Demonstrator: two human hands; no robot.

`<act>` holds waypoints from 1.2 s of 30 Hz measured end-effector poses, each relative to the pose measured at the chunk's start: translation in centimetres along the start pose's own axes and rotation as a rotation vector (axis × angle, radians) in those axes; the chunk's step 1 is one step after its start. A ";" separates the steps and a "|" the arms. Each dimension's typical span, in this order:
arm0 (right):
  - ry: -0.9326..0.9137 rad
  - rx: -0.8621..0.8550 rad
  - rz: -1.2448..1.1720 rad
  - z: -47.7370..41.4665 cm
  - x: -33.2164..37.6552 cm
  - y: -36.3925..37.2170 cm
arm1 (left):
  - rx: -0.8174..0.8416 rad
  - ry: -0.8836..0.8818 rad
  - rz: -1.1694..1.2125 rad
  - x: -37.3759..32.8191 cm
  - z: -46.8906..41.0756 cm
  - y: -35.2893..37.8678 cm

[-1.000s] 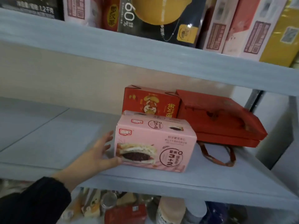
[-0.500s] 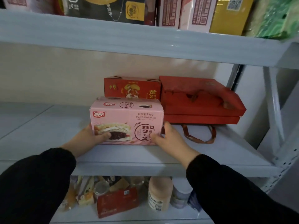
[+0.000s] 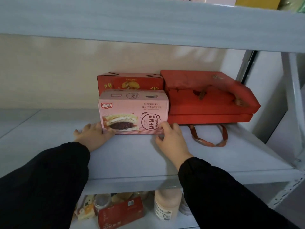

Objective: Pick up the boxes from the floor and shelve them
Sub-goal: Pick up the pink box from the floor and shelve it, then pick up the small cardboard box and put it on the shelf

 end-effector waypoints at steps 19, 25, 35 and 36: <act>0.108 0.113 0.241 -0.5 -0.3 1.1 | -0.058 0.039 -0.111 -0.9 -3.1 0.0; 0.181 0.292 0.334 1.9 -0.8 1.9 | -0.031 -0.051 -0.094 -0.2 0.4 0.9; -0.139 0.028 0.343 15.2 0.4 1.0 | -0.277 0.323 -0.110 -10.7 19.1 6.0; -0.189 -0.009 0.335 17.2 -0.3 1.6 | -0.326 0.394 -0.117 -12.1 21.1 8.1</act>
Point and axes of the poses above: each hand's wrist, its own z-axis away from the middle knuckle, its own y-axis out of the palm, x = y × z, the point moved 9 cm from there along -z, towards the middle knuckle, and after that the axes turned 9 degrees about x, right-handed, at the moved point
